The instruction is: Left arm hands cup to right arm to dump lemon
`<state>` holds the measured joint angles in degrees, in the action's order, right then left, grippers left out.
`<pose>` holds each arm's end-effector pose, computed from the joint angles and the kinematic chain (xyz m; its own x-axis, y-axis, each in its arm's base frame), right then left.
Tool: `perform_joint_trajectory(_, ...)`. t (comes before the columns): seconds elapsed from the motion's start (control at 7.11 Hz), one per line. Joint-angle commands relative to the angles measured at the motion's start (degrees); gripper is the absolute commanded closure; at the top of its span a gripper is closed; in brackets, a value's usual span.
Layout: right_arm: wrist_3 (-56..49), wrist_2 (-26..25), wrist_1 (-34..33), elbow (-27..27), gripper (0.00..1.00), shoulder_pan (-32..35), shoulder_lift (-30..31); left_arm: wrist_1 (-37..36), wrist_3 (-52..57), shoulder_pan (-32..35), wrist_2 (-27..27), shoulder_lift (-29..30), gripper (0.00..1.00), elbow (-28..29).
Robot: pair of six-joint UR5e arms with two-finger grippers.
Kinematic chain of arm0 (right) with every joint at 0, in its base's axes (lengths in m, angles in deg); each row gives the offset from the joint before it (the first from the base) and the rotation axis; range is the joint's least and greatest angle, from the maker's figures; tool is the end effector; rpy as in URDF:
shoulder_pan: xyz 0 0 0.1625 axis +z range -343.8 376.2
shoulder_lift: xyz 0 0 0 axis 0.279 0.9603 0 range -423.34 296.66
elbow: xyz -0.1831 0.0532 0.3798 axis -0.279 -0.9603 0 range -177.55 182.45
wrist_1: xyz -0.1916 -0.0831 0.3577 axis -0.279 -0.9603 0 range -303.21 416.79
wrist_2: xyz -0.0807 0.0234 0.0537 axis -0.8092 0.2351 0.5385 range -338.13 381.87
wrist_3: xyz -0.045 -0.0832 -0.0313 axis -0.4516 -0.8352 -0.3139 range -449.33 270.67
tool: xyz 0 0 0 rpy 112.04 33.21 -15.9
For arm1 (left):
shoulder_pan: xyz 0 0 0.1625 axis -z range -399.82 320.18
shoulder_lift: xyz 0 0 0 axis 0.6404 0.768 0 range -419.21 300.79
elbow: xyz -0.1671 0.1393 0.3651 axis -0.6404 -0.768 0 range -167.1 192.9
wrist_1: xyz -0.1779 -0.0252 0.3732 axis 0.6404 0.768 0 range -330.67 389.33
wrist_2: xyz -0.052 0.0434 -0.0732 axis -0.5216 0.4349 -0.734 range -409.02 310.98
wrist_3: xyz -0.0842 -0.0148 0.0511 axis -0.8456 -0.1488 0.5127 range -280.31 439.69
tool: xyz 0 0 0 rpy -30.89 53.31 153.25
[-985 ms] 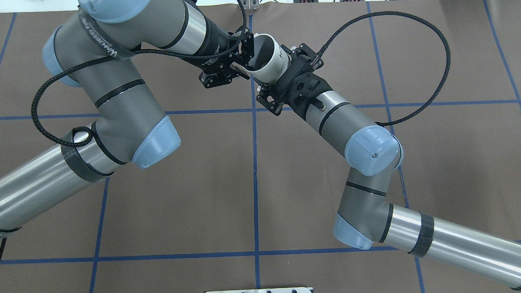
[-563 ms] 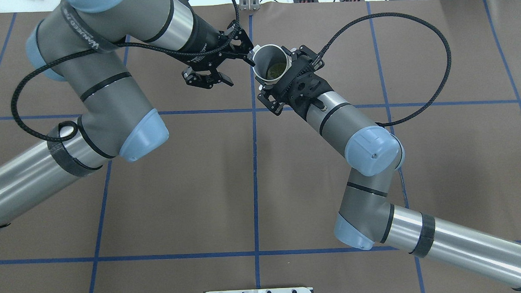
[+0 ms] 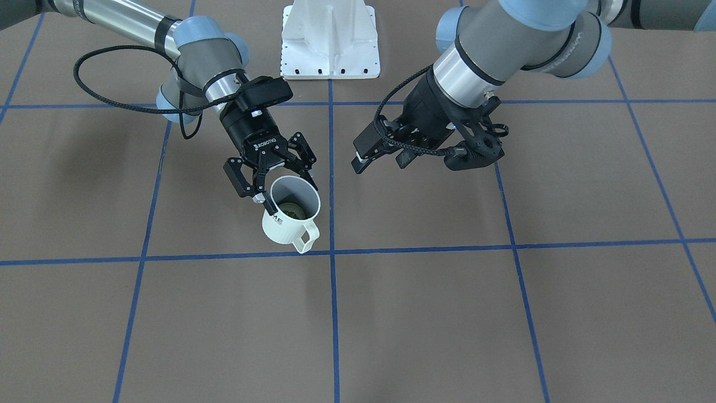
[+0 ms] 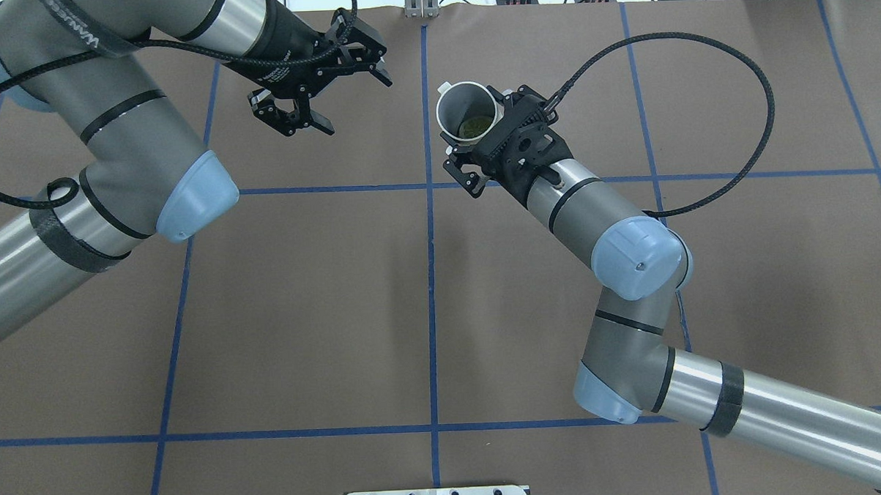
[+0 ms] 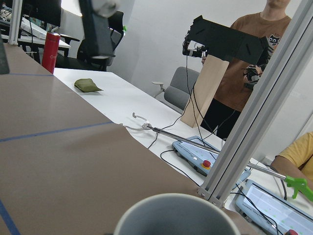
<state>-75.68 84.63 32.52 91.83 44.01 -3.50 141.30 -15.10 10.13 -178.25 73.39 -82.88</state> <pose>-0.4771 -0.4539 0.2292 0.7757 -0.5676 0.2757 -0.2719 0.0936 0.9578 0.3672 -0.5462 0.1142 0.1981 -0.3363 -0.9207 0.2272 0.9295 -0.2906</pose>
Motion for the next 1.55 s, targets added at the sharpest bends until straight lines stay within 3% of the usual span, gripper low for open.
perform_joint_trajectory(0.0, 0.2, 0.0, 0.1, 0.3, 1.0, 0.1, 0.0, 0.0, 0.2, 0.1, -0.1, -0.1, 0.0, 0.0)
perform_joint_trajectory(0.28, 3.0, -0.1, 0.0, 0.4, 1.0, 0.6, 0.1, 0.0, 2.3, 0.4, -0.1, -1.2, 0.0, 0.0)
perform_joint_trajectory(0.7, 17.1, -0.1, -0.1, 1.1, 1.0, 2.6, 0.7, -0.8, 18.4, 3.5, -0.1, -9.4, 0.0, -0.1)
perform_joint_trajectory(1.27, 33.6, 0.9, -1.4, 6.1, 1.0, 7.7, 6.7, -2.1, 55.8, 13.5, -0.2, -25.9, 0.0, 0.0)
perform_joint_trajectory(1.41, 35.3, 1.9, -6.6, 10.9, 1.0, 8.9, 9.6, -2.2, 65.6, 16.4, -0.3, -29.6, 0.0, 0.2)
